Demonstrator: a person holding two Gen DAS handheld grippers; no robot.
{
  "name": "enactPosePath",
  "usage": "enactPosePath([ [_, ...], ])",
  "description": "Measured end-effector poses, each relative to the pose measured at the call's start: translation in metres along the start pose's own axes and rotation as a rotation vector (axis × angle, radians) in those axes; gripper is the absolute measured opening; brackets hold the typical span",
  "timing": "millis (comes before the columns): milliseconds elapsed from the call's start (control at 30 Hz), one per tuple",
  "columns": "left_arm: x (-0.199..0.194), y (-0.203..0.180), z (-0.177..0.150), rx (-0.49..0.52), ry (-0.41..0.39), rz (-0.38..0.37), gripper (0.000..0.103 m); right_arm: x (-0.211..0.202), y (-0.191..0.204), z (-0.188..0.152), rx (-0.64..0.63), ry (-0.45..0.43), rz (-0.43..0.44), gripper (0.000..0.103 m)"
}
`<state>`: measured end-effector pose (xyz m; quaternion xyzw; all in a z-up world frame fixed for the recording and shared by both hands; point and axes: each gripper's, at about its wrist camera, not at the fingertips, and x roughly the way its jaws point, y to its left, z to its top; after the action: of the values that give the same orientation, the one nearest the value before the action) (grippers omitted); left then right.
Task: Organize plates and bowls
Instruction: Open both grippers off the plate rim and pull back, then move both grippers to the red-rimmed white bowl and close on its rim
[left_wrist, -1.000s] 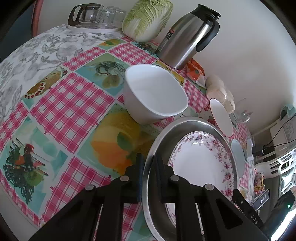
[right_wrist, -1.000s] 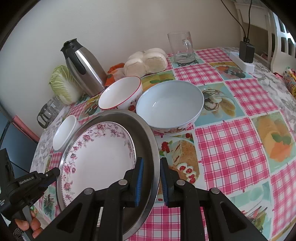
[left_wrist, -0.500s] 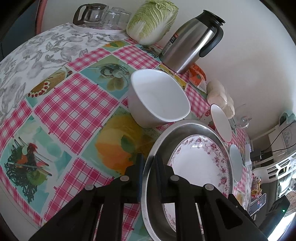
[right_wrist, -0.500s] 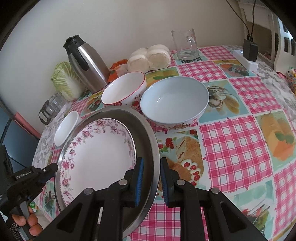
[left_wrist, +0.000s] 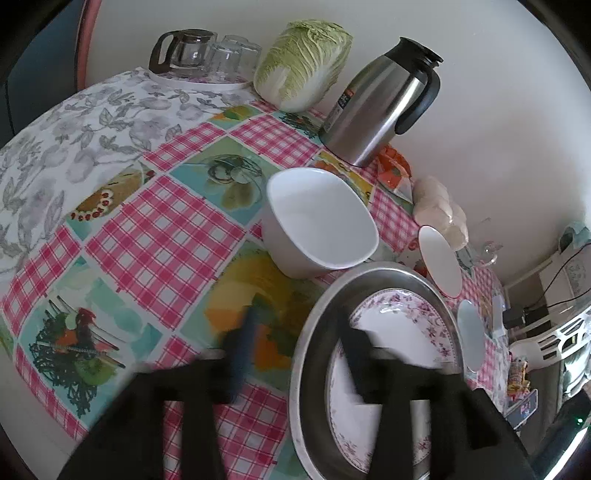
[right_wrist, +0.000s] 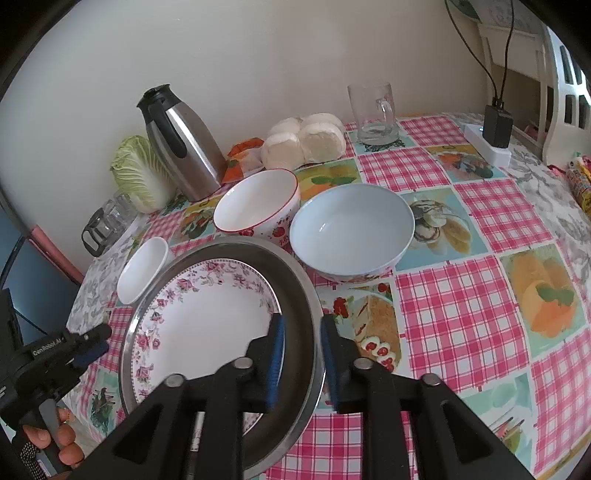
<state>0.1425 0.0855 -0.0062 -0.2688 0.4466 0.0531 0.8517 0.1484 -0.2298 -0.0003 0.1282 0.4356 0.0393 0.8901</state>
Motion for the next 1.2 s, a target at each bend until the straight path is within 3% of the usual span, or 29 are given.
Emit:
enactPosePath([
  [33,0.0,0.001,0.001,-0.001,-0.001,0.007,0.056,0.0,0.001,0.0,-0.003,-0.003,-0.006,0.053],
  [67,0.0,0.001,0.001,-0.001,0.0,0.011,0.056,0.0,0.003,0.0,-0.01,-0.006,-0.011,0.057],
  [167,0.0,0.002,0.002,-0.001,-0.001,0.038,0.062,0.001,0.007,0.0,-0.025,-0.002,-0.016,0.06],
  [367,-0.001,-0.002,0.0,0.036,-0.009,0.099,0.082,0.003,0.018,-0.002,-0.064,-0.002,-0.01,0.078],
  [600,0.002,-0.01,-0.003,0.1,-0.012,0.14,0.087,0.006,0.025,-0.003,-0.085,0.0,-0.016,0.095],
  [700,0.004,-0.013,-0.004,0.124,-0.015,0.152,0.098,0.006,0.025,-0.003,-0.087,-0.002,-0.016,0.103],
  [867,0.003,-0.017,-0.005,0.16,-0.054,0.188,0.1,0.004,0.024,-0.003,-0.095,-0.019,-0.014,0.103],
  [1200,-0.009,-0.027,0.001,0.202,-0.135,0.139,0.1,-0.006,0.014,0.0,-0.068,-0.068,0.022,0.103],
])
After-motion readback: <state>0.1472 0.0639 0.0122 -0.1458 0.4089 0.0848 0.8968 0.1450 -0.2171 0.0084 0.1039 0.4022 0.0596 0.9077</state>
